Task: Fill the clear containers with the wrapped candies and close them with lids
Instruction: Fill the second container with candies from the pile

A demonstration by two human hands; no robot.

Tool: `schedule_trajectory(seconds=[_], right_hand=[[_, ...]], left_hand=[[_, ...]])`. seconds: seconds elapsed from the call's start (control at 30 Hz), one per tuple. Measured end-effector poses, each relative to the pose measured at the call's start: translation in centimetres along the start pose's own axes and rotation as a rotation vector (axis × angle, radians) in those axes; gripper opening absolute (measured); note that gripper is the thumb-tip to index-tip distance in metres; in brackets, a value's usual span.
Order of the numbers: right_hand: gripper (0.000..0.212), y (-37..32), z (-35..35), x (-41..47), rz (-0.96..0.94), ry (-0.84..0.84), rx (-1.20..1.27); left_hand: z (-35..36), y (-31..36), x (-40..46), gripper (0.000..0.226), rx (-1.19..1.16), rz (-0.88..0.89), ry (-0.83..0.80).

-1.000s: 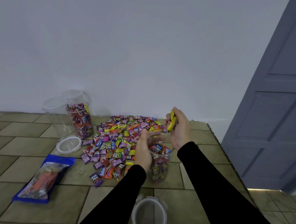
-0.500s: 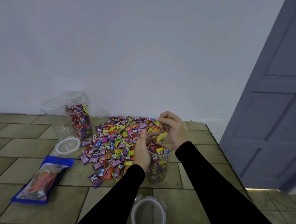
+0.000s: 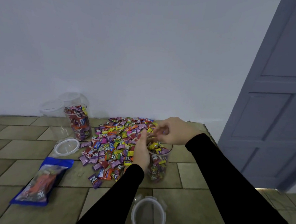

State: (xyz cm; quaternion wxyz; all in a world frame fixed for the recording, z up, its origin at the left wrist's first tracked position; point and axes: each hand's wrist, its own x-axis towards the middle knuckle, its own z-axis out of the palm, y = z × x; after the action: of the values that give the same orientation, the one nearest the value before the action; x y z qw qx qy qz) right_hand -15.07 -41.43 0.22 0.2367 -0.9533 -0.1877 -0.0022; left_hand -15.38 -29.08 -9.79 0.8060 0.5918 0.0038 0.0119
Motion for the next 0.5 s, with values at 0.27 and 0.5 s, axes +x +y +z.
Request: schedule_trajectory(seconds=[0.27, 0.5], right_hand=[[0.025, -1.7, 1.8, 0.8, 0.04, -0.29, -0.322], [0.017, -2.3, 2.7, 1.5, 0.101, -0.307, -0.337]], left_hand=[[-0.2, 0.0, 0.0, 0.058, -0.029, -0.06, -0.02], [-0.3, 0.5, -0.1, 0.056, -0.028, -0.101, -0.046]])
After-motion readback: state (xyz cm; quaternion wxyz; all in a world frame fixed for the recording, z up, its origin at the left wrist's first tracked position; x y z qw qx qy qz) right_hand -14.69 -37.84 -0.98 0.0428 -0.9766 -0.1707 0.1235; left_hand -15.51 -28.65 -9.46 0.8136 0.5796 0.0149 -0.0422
